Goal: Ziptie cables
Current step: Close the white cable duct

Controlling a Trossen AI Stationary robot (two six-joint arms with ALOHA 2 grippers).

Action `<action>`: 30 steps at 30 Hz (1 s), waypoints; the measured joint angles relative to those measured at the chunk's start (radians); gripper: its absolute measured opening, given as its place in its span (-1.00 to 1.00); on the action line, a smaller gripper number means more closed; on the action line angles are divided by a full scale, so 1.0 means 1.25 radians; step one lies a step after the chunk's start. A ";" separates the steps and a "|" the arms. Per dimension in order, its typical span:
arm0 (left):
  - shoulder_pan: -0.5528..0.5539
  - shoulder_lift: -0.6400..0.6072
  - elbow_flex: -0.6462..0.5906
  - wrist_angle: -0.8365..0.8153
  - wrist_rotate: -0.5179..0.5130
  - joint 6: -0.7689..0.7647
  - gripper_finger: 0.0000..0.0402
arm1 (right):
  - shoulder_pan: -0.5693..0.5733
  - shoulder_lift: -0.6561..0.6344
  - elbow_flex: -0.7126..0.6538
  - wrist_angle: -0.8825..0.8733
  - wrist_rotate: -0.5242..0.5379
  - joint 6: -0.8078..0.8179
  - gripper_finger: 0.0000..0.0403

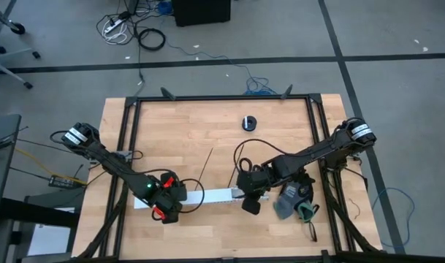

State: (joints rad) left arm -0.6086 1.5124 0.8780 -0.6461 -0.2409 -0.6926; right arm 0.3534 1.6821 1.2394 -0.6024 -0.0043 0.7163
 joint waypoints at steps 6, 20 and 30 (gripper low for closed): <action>0.000 0.000 0.000 -0.001 0.000 -0.018 0.34 | 0.023 -0.080 -0.099 -0.003 0.043 0.113 -1.00; 0.000 0.000 0.000 0.005 -0.014 -0.021 0.19 | 0.154 -0.184 -0.280 0.061 0.123 0.482 -1.00; 0.000 0.000 0.000 0.005 -0.014 -0.019 0.20 | 0.184 -0.184 -0.281 -0.036 0.142 0.627 -1.00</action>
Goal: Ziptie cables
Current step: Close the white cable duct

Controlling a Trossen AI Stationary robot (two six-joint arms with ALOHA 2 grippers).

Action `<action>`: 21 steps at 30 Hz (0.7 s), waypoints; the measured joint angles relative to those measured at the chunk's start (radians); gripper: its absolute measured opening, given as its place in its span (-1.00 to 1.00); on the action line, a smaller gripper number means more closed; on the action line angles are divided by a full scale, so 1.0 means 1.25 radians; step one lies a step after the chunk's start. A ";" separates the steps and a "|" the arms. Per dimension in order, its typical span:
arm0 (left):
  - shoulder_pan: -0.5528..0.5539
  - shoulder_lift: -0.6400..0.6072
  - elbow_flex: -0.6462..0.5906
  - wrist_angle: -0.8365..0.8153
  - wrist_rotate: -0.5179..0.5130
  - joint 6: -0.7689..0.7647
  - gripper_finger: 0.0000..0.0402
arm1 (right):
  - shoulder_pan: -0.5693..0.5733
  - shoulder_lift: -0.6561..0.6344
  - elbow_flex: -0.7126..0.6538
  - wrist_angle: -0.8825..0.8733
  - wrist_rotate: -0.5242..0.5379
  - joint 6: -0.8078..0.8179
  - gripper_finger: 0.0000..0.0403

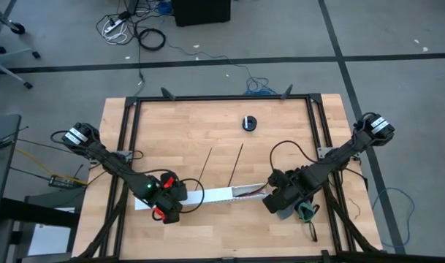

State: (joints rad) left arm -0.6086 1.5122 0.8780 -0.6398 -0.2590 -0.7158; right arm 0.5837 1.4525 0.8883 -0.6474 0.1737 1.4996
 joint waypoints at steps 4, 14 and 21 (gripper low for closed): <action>0.000 0.000 0.000 0.005 0.000 0.001 0.20 | 0.000 0.009 -0.016 0.012 0.005 0.030 -1.00; 0.000 0.000 0.000 0.019 -0.001 -0.001 0.20 | -0.002 0.027 -0.103 0.168 0.018 0.096 -1.00; 0.000 0.000 0.000 0.020 -0.001 0.000 0.20 | -0.002 0.027 -0.104 0.171 0.016 0.097 -1.00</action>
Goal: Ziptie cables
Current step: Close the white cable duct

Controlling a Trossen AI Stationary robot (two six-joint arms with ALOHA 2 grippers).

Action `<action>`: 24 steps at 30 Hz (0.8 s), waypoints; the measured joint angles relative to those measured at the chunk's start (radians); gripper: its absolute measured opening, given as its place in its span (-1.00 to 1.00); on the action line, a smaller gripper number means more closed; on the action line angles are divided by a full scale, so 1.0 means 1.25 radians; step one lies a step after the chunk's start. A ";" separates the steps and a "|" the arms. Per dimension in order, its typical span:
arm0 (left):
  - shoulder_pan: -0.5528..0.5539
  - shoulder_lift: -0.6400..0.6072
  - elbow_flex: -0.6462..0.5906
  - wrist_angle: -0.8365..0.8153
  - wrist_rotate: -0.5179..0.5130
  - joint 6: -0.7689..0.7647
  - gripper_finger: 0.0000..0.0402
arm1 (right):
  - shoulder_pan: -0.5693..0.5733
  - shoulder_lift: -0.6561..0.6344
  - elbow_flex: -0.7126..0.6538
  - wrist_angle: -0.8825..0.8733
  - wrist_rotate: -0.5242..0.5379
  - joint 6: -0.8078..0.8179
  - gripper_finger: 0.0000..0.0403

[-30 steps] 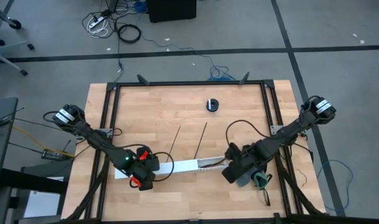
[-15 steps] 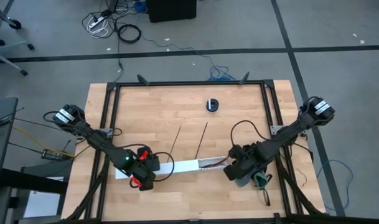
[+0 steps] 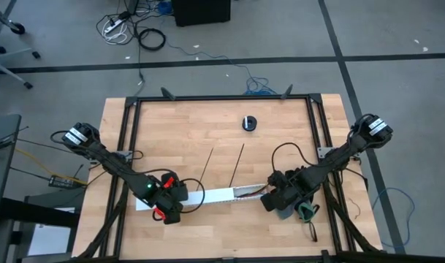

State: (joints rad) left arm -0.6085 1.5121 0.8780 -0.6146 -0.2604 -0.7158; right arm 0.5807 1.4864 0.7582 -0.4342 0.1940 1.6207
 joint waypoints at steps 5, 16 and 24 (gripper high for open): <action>0.000 0.000 0.000 0.008 -0.001 0.001 0.20 | -0.007 0.000 0.000 -0.002 0.002 -0.005 -1.00; 0.000 0.000 -0.001 0.013 -0.003 0.000 0.20 | -0.038 0.001 -0.003 0.024 -0.006 -0.038 -1.00; -0.001 0.000 -0.001 0.026 0.001 -0.020 0.20 | -0.042 0.001 -0.004 0.033 -0.003 -0.040 -1.00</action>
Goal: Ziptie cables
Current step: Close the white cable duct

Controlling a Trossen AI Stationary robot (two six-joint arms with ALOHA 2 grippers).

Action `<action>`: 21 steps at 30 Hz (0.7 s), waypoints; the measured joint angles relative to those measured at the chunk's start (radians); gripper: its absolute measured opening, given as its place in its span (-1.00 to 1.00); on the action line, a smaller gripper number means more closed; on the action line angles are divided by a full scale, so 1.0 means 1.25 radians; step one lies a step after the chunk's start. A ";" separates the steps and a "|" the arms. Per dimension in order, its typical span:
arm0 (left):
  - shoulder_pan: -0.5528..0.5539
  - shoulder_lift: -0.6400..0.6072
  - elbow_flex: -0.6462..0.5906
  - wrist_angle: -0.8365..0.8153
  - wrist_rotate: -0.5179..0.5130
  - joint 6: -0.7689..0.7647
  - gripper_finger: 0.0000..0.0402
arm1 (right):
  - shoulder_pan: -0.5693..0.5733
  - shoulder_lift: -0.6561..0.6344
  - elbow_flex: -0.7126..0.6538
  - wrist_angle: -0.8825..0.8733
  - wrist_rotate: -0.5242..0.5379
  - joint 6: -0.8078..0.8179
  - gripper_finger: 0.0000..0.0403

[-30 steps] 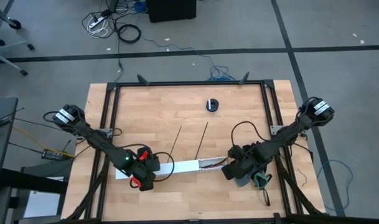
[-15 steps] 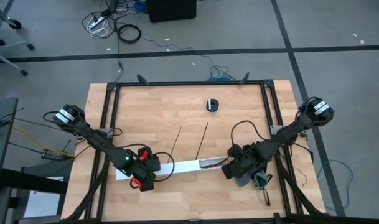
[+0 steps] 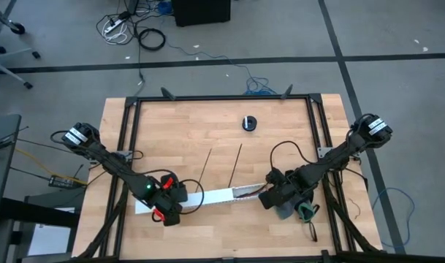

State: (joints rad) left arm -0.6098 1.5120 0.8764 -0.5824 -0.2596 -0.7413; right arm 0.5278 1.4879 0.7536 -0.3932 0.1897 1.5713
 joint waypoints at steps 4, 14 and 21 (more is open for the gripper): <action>0.000 0.000 0.000 0.000 0.000 -0.001 0.20 | -0.001 0.000 0.000 0.008 0.001 0.003 -1.00; 0.019 0.000 -0.001 0.010 0.006 0.004 0.20 | -0.004 0.000 0.000 0.023 0.012 0.000 -1.00; 0.025 0.000 -0.001 0.012 -0.001 0.009 0.20 | -0.004 0.000 0.000 0.027 0.014 -0.020 -1.00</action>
State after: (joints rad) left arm -0.5781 1.5121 0.8753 -0.5674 -0.2611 -0.7300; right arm 0.5223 1.4879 0.7532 -0.3592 0.2067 1.5465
